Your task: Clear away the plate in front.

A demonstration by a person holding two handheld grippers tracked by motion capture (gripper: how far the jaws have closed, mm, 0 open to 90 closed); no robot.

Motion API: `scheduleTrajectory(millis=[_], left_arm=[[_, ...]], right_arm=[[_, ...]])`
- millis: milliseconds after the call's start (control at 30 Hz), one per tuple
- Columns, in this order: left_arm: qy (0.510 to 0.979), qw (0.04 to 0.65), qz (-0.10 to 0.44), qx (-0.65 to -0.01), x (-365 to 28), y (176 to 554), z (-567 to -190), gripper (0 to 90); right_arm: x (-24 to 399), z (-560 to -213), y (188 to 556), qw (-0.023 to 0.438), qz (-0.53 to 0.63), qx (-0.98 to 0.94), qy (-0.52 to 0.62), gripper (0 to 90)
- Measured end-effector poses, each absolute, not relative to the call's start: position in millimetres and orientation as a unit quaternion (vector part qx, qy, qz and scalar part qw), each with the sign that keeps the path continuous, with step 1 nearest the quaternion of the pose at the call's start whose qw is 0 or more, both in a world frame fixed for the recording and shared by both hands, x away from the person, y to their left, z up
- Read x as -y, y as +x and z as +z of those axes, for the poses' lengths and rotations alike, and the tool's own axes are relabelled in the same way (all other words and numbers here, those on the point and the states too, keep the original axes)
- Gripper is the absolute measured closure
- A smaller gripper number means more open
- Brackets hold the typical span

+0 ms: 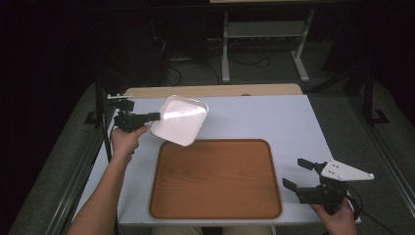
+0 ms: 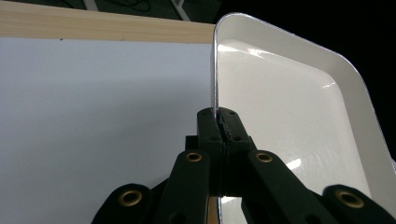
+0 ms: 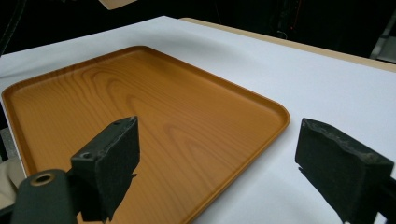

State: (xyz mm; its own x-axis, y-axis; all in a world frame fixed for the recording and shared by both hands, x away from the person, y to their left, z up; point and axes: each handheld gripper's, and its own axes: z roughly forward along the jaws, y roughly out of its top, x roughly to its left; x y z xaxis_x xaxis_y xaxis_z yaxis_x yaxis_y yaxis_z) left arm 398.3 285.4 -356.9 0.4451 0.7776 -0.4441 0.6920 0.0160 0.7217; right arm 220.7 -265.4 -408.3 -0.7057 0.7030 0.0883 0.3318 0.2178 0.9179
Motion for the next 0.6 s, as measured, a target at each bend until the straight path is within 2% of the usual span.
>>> scheduleTrajectory(millis=[600], left_arm=[[0.713,0.479,0.045,-0.511,-290,377,-360,89.4]], right_arm=[[262,-408,220,0.173,0.52,-0.766,0.336,13.1]])
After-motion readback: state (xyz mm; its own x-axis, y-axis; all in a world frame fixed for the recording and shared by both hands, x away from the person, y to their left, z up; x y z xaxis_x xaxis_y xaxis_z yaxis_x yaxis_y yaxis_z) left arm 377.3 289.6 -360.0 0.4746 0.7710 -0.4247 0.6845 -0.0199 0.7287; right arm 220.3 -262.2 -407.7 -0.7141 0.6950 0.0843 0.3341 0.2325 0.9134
